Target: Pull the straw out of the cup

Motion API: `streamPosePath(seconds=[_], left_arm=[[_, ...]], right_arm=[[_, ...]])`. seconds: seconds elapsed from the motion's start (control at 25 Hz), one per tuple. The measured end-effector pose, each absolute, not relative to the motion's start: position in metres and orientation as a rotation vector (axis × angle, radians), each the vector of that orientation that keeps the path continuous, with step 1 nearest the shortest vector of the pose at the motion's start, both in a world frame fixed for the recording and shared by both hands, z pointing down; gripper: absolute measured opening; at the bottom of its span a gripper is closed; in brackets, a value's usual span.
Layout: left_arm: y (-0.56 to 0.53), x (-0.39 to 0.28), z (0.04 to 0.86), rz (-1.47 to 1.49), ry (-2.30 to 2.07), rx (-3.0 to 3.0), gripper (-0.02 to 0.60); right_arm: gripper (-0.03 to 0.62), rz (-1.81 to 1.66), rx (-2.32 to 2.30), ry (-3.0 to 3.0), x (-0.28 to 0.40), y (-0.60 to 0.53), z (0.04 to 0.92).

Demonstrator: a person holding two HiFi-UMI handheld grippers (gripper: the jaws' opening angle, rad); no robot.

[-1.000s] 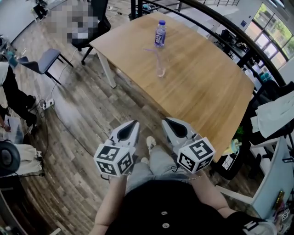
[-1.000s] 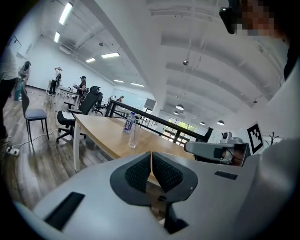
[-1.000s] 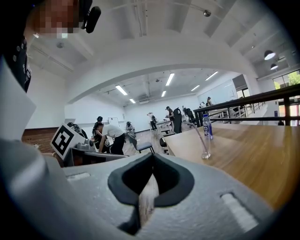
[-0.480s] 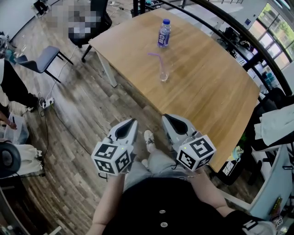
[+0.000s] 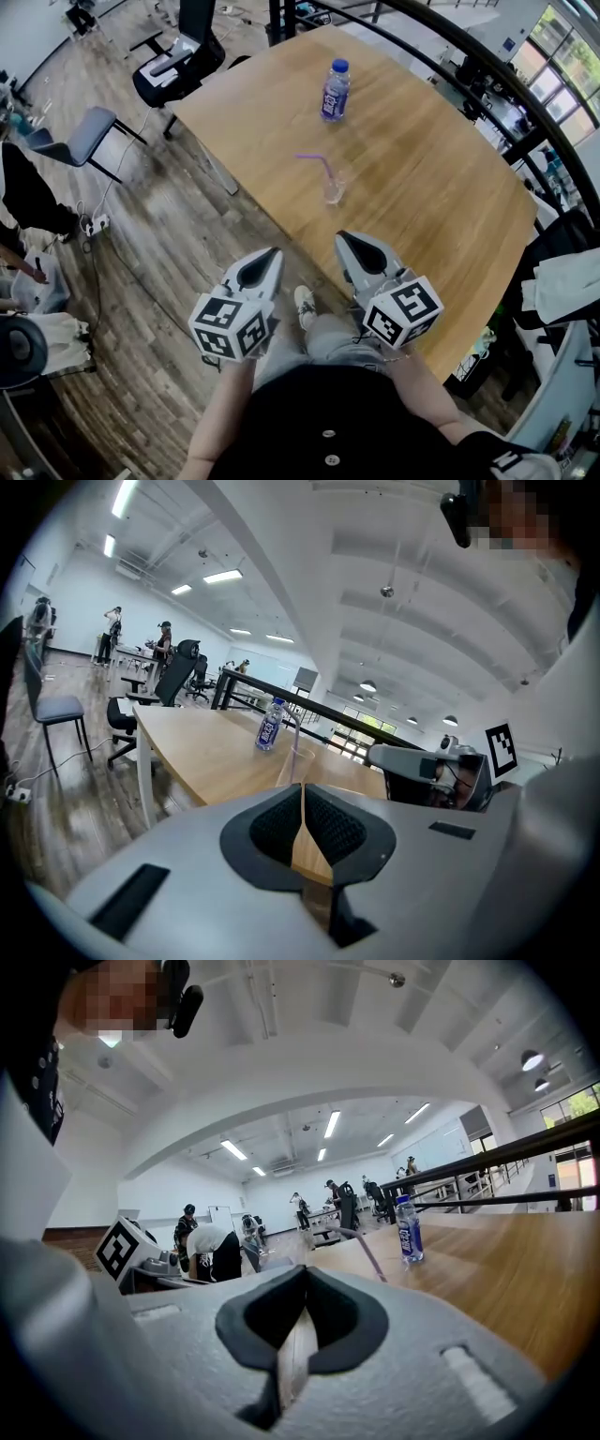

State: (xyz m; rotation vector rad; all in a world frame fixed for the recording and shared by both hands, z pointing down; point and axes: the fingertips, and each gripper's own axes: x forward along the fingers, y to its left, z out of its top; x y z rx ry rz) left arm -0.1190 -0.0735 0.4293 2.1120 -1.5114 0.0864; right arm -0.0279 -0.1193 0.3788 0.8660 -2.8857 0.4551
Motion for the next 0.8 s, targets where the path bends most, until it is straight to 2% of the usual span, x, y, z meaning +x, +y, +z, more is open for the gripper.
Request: streamPosePath(seconds=[0.8], left_arm=[[-0.162,-0.119,0.442,0.088,-1.478,2.055,0.026]], right_arm=[[-0.002,0.536,0.823,-2.840,-0.034,-0.208,0.402]])
